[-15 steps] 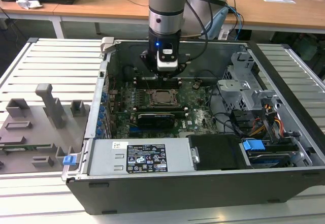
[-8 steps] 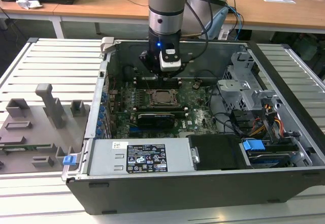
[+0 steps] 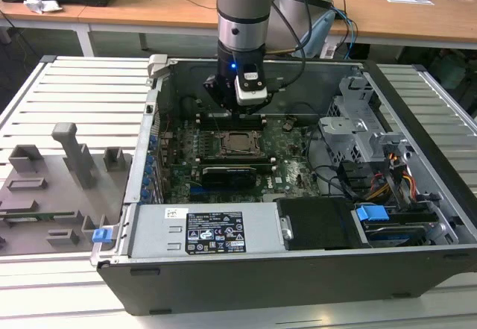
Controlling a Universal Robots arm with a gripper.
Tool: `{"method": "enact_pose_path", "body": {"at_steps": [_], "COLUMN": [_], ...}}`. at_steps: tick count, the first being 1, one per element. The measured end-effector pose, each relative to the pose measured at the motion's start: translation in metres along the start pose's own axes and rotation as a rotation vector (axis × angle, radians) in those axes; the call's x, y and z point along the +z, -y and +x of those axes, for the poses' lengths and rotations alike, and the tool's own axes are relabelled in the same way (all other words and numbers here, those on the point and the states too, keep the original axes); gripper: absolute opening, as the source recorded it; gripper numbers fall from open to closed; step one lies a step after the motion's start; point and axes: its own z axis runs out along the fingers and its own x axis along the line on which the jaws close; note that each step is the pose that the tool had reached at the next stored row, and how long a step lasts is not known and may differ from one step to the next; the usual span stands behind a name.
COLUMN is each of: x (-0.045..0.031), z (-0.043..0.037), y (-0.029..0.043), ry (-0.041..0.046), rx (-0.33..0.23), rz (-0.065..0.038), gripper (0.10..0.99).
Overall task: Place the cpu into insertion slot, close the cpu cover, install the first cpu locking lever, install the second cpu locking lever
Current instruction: 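Install the first cpu locking lever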
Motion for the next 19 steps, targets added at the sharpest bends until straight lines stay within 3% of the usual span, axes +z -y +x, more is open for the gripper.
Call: {"method": "enact_pose_path", "body": {"at_steps": [6, 14, 19], "x": [0.0007, -0.0041, -0.0042], "z": [0.0001, 0.0001, 0.0001], "y": [0.0001, -0.0001, -0.0001], "ry": [-0.0056, -0.0071, -0.0105], "rx": [-0.115, -0.149, -0.225], "rz": [0.001, 0.0, 0.001], "gripper": [0.106, 0.106, 0.106]}}
